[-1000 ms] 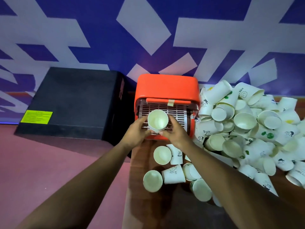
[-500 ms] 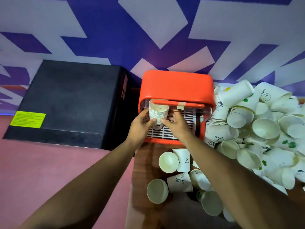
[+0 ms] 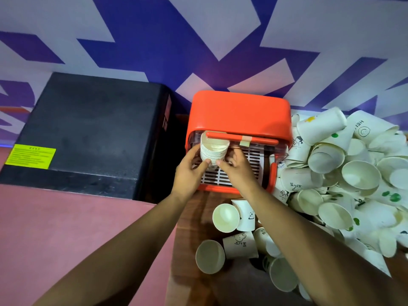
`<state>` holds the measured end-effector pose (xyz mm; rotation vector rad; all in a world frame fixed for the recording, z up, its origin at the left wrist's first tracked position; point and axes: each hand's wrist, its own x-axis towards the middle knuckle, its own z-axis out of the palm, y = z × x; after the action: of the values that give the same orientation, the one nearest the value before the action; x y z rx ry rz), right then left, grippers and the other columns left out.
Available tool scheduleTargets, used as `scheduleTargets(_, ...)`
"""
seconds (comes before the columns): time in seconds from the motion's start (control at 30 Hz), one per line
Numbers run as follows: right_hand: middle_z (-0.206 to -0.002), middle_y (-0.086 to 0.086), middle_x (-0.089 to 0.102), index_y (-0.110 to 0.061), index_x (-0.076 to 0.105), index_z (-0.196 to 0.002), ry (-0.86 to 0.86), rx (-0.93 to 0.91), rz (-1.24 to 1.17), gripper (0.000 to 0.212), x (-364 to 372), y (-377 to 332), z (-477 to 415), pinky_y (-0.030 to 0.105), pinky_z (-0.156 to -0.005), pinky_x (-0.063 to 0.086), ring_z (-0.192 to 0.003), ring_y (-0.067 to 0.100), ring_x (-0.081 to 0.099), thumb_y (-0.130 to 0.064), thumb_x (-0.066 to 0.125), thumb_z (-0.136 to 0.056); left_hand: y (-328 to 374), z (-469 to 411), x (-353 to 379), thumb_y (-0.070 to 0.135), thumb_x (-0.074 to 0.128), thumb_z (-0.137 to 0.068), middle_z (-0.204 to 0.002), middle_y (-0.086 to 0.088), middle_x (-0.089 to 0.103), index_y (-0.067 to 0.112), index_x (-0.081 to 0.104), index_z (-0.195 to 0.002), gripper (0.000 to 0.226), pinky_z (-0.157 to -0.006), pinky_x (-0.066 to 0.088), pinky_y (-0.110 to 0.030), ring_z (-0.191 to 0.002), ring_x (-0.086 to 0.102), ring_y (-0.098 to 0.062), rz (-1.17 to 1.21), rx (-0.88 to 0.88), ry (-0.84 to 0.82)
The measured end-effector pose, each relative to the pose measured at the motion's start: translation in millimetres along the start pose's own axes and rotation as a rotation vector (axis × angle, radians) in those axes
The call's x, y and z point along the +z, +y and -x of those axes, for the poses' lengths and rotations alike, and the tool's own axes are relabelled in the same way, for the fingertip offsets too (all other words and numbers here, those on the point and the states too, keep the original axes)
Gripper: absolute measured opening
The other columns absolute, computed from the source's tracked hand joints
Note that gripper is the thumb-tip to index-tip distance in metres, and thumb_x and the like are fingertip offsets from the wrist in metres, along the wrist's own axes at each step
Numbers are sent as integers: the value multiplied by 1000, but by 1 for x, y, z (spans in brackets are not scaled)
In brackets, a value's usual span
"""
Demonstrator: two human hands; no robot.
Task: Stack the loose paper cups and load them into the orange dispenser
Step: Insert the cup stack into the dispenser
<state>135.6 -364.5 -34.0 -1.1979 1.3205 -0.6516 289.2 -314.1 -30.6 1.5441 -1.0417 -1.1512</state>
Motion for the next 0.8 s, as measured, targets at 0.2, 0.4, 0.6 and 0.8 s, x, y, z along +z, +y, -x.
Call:
scheduleTargets(0.2, -119, -7, 65, -31, 52, -111, 36, -3, -8, 37, 6, 0, -11, 35, -102, 47, -113, 7, 60, -11, 70, -85, 2, -8, 3, 17, 62, -95, -129, 8, 66, 25, 54, -138, 45, -109, 46, -40, -122, 61, -7, -8, -14, 24)
scheduleTargets(0.4, -109, -2, 71, -19, 63, -109, 64, -21, 108, 34, 15, -1, -24, 45, -98, 50, -103, 12, 65, -35, 69, -80, -2, -15, 10, 27, 58, -96, -110, 12, 72, 36, 58, -130, 35, -92, 52, -25, -102, 67, -2, -130, -68, 121)
scheduleTargets(0.6, -105, -1, 73, -14, 66, -113, 87, -17, 152, 52, 19, -3, -40, 41, -96, 51, -101, 16, 68, -47, 66, -72, -1, -23, 9, 18, 50, -99, -107, 3, 71, 21, 58, -129, 31, -81, 47, -24, -94, 64, -13, -255, -59, 114)
scheduleTargets(0.8, -103, 6, 73, -13, 67, -111, 75, -11, 252, 39, 12, -14, -39, 40, -93, 51, -98, 23, 67, -38, 68, -81, 3, -27, 10, 13, 48, -98, -118, -6, 69, 18, 52, -136, 38, -89, 46, -27, -108, 64, -23, -269, -126, 42)
